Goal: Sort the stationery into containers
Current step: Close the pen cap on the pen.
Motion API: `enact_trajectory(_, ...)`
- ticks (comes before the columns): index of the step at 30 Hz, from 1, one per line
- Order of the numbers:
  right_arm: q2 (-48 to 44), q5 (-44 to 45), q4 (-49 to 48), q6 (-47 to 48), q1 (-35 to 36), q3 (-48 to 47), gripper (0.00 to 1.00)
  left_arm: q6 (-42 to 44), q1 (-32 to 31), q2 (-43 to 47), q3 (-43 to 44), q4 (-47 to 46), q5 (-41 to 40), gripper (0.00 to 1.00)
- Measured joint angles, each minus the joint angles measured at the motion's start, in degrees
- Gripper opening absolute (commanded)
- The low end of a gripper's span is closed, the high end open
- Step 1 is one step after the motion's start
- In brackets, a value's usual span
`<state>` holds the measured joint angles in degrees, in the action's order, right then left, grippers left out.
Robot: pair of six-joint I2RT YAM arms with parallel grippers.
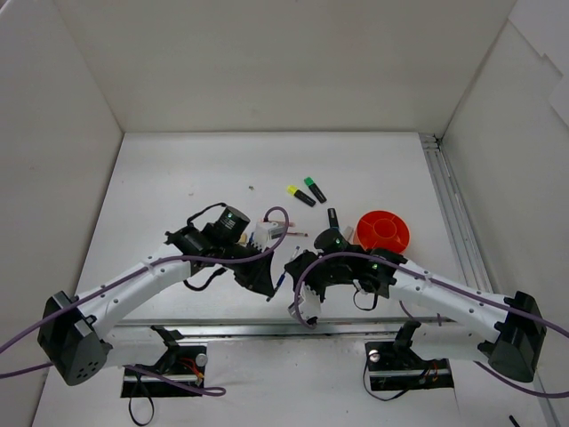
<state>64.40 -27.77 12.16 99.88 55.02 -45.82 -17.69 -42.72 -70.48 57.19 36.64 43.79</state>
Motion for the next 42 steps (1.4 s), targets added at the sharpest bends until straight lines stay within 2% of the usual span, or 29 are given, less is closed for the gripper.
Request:
enact_trajectory(8,-0.5,2.3,-1.2,-7.9,0.6,-0.5,0.0,-4.4,0.0,3.4,-1.0,-3.1,-5.1,0.0)
enact_trajectory(22,-1.6,3.7,0.8,-18.7,0.5,-2.0,0.0,-6.0,0.0,4.8,-2.7,-7.7,-5.7,0.0)
enact_trajectory(27,-1.6,4.0,1.6,-21.2,0.5,-2.6,0.0,-6.0,0.0,4.8,-2.7,-7.8,-6.3,0.09)
enact_trajectory(30,-1.6,4.0,1.9,-22.6,0.5,-2.7,0.0,-5.9,0.0,4.8,-2.7,-7.8,-6.5,0.0)
enact_trajectory(42,-0.3,5.5,4.3,-29.7,0.5,-6.9,0.0,-5.7,0.0,4.8,-2.8,-9.4,-6.8,0.0)
